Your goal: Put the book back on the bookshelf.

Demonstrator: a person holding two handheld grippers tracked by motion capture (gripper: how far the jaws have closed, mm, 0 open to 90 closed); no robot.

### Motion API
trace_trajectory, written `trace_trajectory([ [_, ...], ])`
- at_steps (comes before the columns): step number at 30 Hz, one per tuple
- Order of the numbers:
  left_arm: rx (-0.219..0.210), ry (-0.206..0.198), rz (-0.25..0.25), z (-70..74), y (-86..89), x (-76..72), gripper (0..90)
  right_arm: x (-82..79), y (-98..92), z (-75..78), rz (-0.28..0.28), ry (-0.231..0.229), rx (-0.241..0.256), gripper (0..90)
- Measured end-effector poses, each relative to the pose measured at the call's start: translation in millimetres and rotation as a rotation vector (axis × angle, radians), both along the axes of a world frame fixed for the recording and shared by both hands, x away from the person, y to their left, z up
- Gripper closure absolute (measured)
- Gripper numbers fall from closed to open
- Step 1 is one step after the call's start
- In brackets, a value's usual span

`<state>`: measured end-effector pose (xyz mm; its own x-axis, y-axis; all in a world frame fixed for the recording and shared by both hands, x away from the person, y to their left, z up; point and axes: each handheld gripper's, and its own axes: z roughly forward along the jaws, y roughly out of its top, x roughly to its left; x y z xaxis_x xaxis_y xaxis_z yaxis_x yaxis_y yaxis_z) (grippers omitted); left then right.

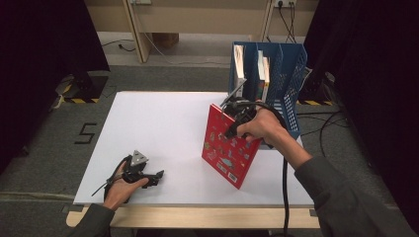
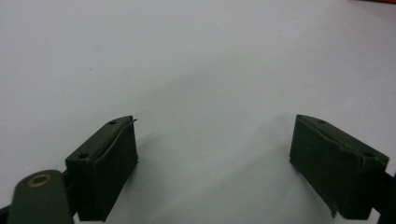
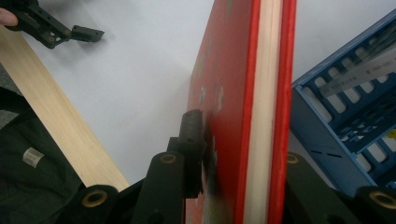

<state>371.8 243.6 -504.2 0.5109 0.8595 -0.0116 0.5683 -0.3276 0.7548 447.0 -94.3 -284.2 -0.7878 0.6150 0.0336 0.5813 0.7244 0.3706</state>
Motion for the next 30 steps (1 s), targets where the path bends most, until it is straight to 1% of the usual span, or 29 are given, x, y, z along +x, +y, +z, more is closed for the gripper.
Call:
trace_trajectory([
  [1,0.0,0.0,0.0,0.0,0.0,0.0,13.8,-0.4,-0.2,0.6,0.003,-0.003,0.0,74.8],
  [2,-0.001,0.0,0.0,0.0,0.0,0.0,13.8,-1.2,-0.4,1.3,-0.001,-0.002,0.006,75.3],
  [4,-0.001,0.0,-0.001,0.0,0.1,0.1,13.8,-2.7,-1.9,3.4,0.009,-0.006,0.023,76.1],
  [7,-0.001,0.0,-0.001,0.0,0.1,0.0,13.8,-6.4,-6.0,5.7,0.019,-0.028,0.024,77.5],
  [9,-0.002,0.0,-0.001,0.0,0.1,0.1,13.8,-8.5,-10.7,5.4,0.008,-0.036,0.034,79.0],
  [10,-0.003,0.001,-0.001,0.0,0.2,0.1,13.8,-9.6,-13.2,6.2,0.014,-0.04,0.035,79.0],
  [11,-0.002,0.001,-0.001,0.0,0.1,0.1,13.8,-10.9,-16.2,7.3,0.009,-0.052,0.036,79.1],
  [13,-0.004,0.001,-0.001,0.0,0.2,0.1,13.8,-12.6,-24.5,10.2,-0.003,-0.06,0.05,79.1],
  [14,-0.004,0.002,-0.001,-0.1,0.3,0.2,13.8,-14.0,-29.1,12.0,-0.016,-0.071,0.055,79.1],
  [16,-0.004,0.002,-0.001,-0.1,0.3,0.3,13.8,-17.5,-39.5,16.9,-0.03,-0.083,0.077,79.1],
  [18,-0.004,0.003,-0.002,-0.1,0.4,0.4,13.7,-22.3,-49.6,22.6,-0.031,-0.101,0.091,79.1],
  [19,-0.003,0.003,-0.002,-0.1,0.4,0.3,13.7,-25.4,-54.5,25.9,-0.05,-0.108,0.097,79.1],
  [20,-0.003,0.004,-0.003,0.0,0.5,0.3,13.7,-27.3,-59.6,28.7,-0.056,-0.11,0.102,79.1],
  [24,-0.005,0.006,-0.003,0.0,0.5,0.3,13.7,-35.6,-78.5,37.4,-0.09,-0.133,0.088,79.1],
  [27,-0.005,0.007,-0.005,0.0,0.7,0.5,13.4,-40.6,-93.5,43.4,-0.119,-0.146,0.088,79.1],
  [30,-0.005,0.007,-0.005,0.0,0.6,0.5,13.3,-43.9,-109.0,49.0,-0.149,-0.152,0.082,79.0],
])
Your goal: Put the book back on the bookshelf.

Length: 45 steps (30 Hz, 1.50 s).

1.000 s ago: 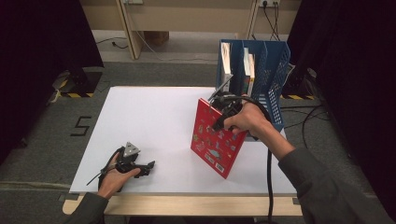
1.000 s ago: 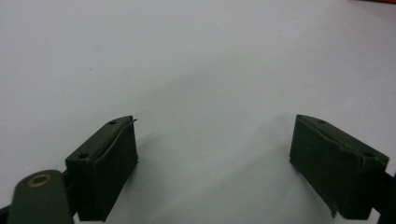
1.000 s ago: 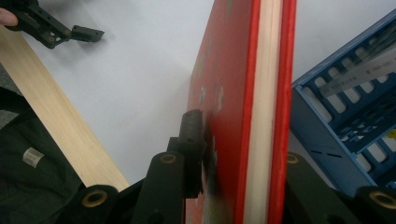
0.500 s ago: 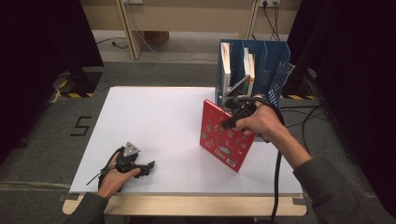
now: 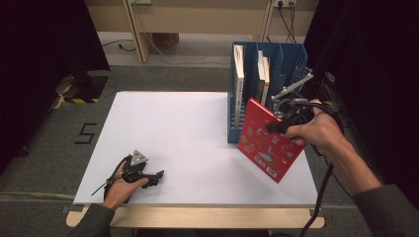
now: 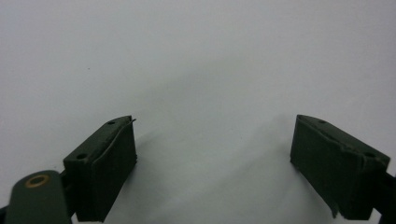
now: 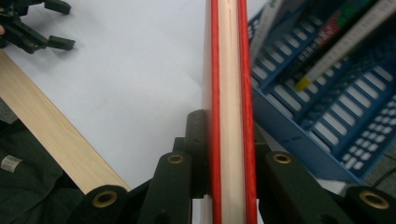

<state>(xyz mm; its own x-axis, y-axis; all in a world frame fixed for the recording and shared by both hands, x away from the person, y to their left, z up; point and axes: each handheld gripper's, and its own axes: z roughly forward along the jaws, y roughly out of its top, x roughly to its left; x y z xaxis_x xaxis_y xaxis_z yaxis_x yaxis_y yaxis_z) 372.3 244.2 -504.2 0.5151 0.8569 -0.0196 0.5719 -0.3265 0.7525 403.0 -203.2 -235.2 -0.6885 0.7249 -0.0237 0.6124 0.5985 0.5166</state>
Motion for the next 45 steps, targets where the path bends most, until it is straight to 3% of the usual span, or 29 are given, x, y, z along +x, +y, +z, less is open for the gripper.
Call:
trace_trajectory([
  [6,0.0,-0.002,0.001,-0.1,-0.1,0.0,13.2,-3.9,-26.7,11.3,-0.066,-0.032,0.014,79.0],
  [14,0.0,-0.001,0.001,-0.1,-0.1,0.0,13.2,0.3,-59.4,15.5,-0.147,-0.039,0.057,79.0],
  [28,-0.001,0.001,0.0,0.0,0.0,0.1,13.1,0.6,-94.8,36.1,-0.233,-0.1,0.143,78.9],
  [37,-0.002,0.001,0.0,-0.1,-0.1,0.1,13.1,22.4,-110.4,41.1,-0.313,-0.144,0.194,78.9],
  [45,-0.002,-0.001,0.001,-0.2,-0.3,0.0,13.1,50.4,-119.1,46.7,-0.406,-0.186,0.197,78.6],
])
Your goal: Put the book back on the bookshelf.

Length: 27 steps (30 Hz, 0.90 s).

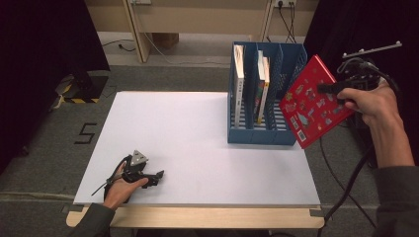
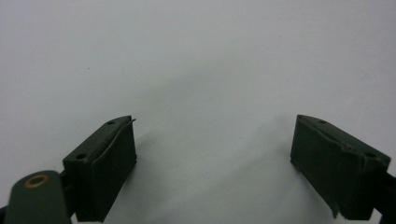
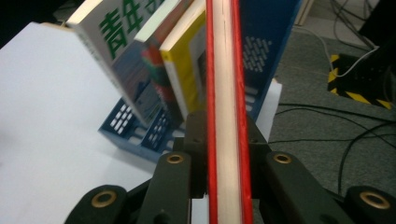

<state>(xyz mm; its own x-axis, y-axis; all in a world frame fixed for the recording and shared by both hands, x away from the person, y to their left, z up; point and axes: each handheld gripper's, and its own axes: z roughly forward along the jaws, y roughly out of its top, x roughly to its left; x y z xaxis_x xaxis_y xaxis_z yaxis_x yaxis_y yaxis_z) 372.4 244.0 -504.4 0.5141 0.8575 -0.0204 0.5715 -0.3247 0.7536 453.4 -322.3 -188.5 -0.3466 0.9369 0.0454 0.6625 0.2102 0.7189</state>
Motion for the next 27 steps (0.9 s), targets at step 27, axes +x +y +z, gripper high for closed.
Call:
trace_trajectory([
  [27,0.002,-0.001,0.0,0.0,0.0,-0.1,13.1,81.9,15.3,8.1,-0.166,-0.043,0.019,79.0],
])
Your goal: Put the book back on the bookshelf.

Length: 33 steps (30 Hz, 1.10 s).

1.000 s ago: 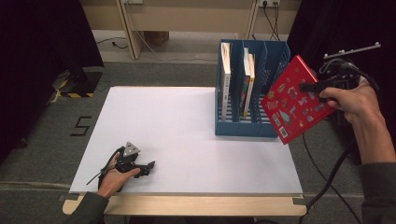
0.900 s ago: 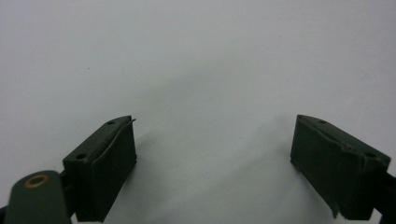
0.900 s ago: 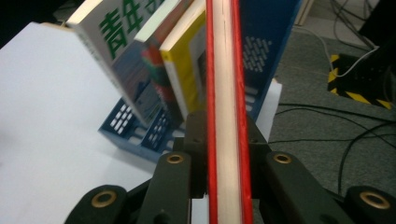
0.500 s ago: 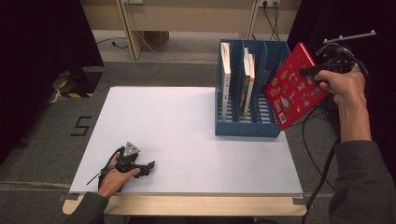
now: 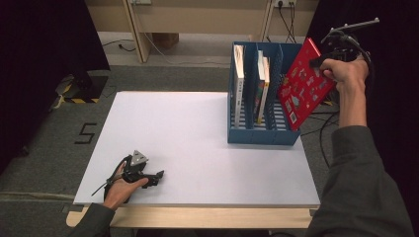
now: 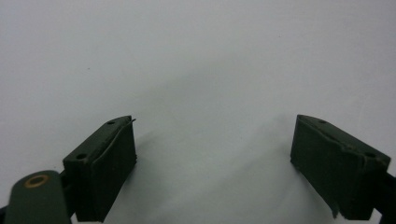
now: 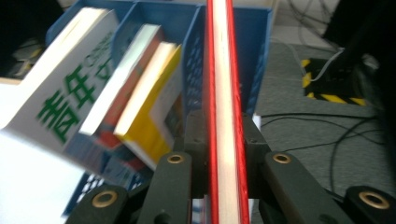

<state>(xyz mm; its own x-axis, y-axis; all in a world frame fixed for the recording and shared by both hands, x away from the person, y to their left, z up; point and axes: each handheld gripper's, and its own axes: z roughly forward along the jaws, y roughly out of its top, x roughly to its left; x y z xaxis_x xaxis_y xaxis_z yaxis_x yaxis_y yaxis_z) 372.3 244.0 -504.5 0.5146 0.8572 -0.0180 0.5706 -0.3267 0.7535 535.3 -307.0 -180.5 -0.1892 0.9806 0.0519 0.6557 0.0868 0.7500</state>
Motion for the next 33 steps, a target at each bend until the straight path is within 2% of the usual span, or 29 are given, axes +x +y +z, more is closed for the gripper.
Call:
trace_trajectory([
  [4,0.0,0.0,0.0,0.0,0.0,0.0,13.1,9.8,-0.1,-0.2,-0.037,-0.018,0.027,79.0],
  [10,0.0,0.0,0.0,0.0,0.0,0.0,13.1,24.2,4.4,-6.0,-0.038,-0.03,0.064,79.0],
  [19,0.0,0.0,0.0,0.0,0.0,0.0,13.1,43.0,8.4,-30.4,-0.038,-0.001,0.072,78.8],
  [26,0.0,-0.003,-0.001,0.1,-0.1,-0.8,13.4,54.9,14.5,-48.8,-0.044,0.015,0.061,78.5],
  [33,0.001,-0.002,-0.001,0.1,-0.1,-0.7,13.3,64.2,17.8,-67.5,-0.049,0.053,0.064,78.3],
])
